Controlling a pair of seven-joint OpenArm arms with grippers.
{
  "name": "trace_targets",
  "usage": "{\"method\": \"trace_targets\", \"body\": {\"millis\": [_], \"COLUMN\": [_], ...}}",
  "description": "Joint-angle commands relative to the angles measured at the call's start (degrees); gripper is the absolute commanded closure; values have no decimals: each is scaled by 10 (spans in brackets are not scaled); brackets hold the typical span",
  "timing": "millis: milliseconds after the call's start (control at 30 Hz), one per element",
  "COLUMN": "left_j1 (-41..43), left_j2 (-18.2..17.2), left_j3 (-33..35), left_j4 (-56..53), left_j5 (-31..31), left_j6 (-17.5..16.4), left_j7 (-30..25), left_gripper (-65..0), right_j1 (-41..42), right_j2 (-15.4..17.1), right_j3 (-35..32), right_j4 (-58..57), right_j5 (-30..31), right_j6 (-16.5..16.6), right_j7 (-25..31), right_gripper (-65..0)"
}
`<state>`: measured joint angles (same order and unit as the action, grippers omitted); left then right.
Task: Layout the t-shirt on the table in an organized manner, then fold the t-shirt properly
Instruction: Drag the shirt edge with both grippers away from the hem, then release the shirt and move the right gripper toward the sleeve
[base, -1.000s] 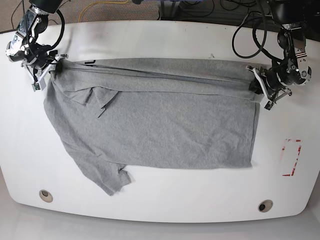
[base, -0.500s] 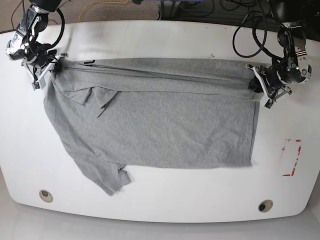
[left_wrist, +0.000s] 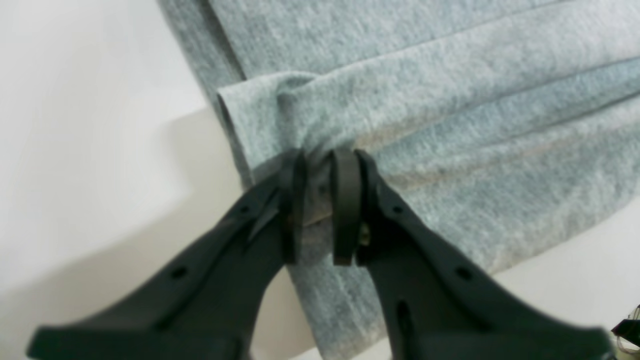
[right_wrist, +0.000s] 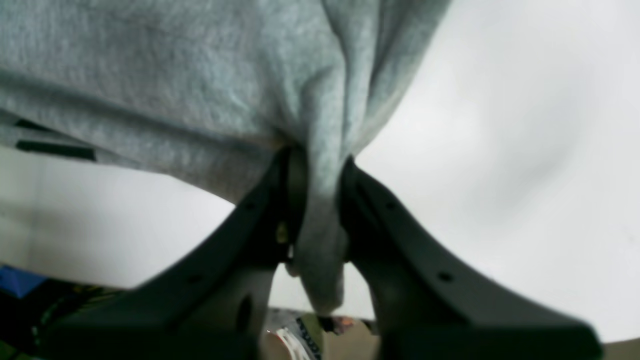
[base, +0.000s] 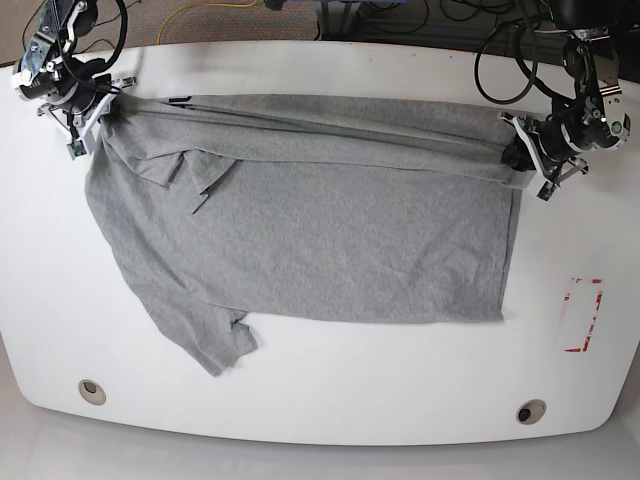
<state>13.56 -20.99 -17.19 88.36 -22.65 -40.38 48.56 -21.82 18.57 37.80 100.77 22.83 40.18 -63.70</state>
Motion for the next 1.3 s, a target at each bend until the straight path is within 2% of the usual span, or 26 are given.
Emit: {"method": "trace_targets", "body": {"millis": [0,133,333,733,833,900,1000,1100,1267], "left_j1": [25,49,73,83,81,81,81,80,78], "left_j2": [-10,-24,-26,-26,-26,-26,-26,-26,-26], "left_j3": [-2,-2,-5,-23,-23,-23,-22,-21,-21], "left_j4": [14,37,62,65,65,65,65,65,65], "left_j5": [33,33,33,33,33,33,33,33,33], "left_j6": [4,4,4,4,4,4,4,4,4], "left_j7": [42,42,42,44,44,44,45,45,45], "left_gripper": [-75,-75,-75,-81,-82,-82,-92,-142,-232], "right_j1": [-12,-27,-42,-53,-53,-53,-53,-53,-52], "right_j2": [12,12,7,6,5,5,5,4,8], "right_j3": [6,14,36,37,35,35,37,38,42], "right_j4": [29,49,78,99,99,99,99,99,103], "right_j5": [-3,-3,-2,-3,-3,-3,-3,-3,-3], "right_j6": [-2,-2,-2,-2,-2,-2,-2,-2,-2], "right_j7": [-15,-31,-44,-87,-87,-87,-87,-87,-87], "right_gripper": [-2,-2,-6,-8,-25,-78,-208,-376,-587]}}
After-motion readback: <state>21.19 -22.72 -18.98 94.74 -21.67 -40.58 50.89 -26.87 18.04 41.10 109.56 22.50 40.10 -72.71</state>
